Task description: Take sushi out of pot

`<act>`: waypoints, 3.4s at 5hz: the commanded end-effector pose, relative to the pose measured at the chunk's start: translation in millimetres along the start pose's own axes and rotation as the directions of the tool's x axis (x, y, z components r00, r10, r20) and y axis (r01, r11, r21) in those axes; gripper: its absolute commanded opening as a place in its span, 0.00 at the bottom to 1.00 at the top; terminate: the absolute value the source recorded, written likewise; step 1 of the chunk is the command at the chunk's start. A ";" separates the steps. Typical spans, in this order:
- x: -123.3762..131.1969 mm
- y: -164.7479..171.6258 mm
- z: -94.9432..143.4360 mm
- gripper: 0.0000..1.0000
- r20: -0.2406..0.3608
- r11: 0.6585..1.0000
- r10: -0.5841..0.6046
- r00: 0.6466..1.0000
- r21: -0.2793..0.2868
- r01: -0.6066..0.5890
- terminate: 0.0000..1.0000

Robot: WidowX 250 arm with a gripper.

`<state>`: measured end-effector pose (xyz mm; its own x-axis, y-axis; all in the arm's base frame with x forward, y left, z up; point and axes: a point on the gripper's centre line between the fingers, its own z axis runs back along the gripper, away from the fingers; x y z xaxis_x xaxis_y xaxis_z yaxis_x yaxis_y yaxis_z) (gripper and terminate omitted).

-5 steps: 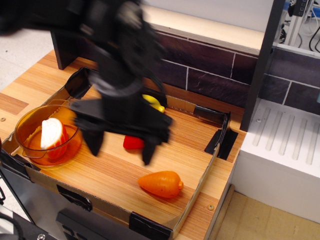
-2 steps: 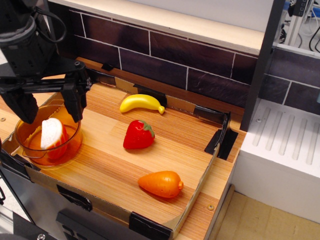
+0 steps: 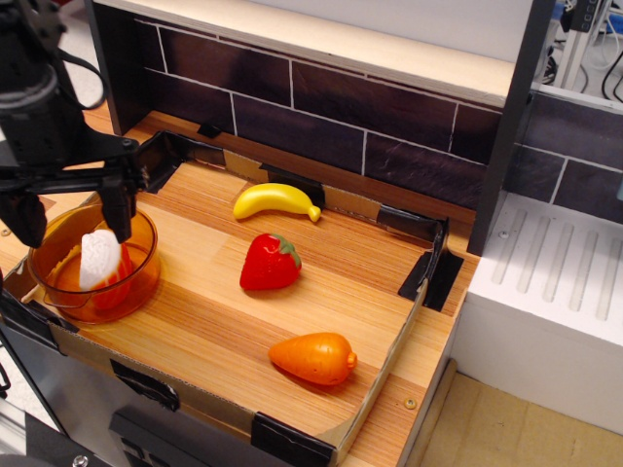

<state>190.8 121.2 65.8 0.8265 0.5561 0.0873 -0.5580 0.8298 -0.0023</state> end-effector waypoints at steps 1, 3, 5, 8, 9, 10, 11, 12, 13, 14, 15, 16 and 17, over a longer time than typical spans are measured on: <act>22.6 5.6 -7.9 1.00 0.072 0.999 0.048 0.996 0.005 -0.048 0.00; 20.2 6.8 -21.7 1.00 0.082 0.998 0.051 0.995 0.032 -0.054 0.00; 14.4 8.1 -37.4 1.00 0.037 0.996 0.047 0.998 0.072 -0.050 0.00; 11.7 6.7 -48.2 0.00 0.055 0.994 0.009 0.998 0.107 -0.014 0.00; 11.0 8.3 -36.1 0.00 0.065 0.996 0.014 0.998 0.085 -0.019 0.00; 11.8 10.2 -10.9 0.00 0.089 0.998 0.023 0.996 0.050 -0.028 0.00; 13.4 11.0 21.1 0.00 0.077 1.000 0.029 0.997 -0.009 -0.029 0.00; 18.2 -3.4 51.1 0.00 0.058 0.996 0.067 0.996 -0.056 -0.064 0.00; 37.7 -16.5 55.4 0.00 0.039 0.994 0.101 0.994 -0.043 -0.099 0.00; 61.8 -23.1 44.9 0.00 0.044 0.996 0.087 0.995 -0.034 -0.085 0.00; 82.0 -29.3 27.5 0.00 0.058 0.999 -0.026 0.998 -0.026 0.028 0.00; 92.4 -31.2 9.8 0.00 0.042 0.993 -0.107 0.993 -0.037 0.108 0.00; 103.4 -33.7 -6.4 0.00 0.085 0.990 -0.125 0.989 -0.051 0.129 0.00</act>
<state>293.7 144.6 53.2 0.8863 0.4474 0.1195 -0.4450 0.8943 -0.0476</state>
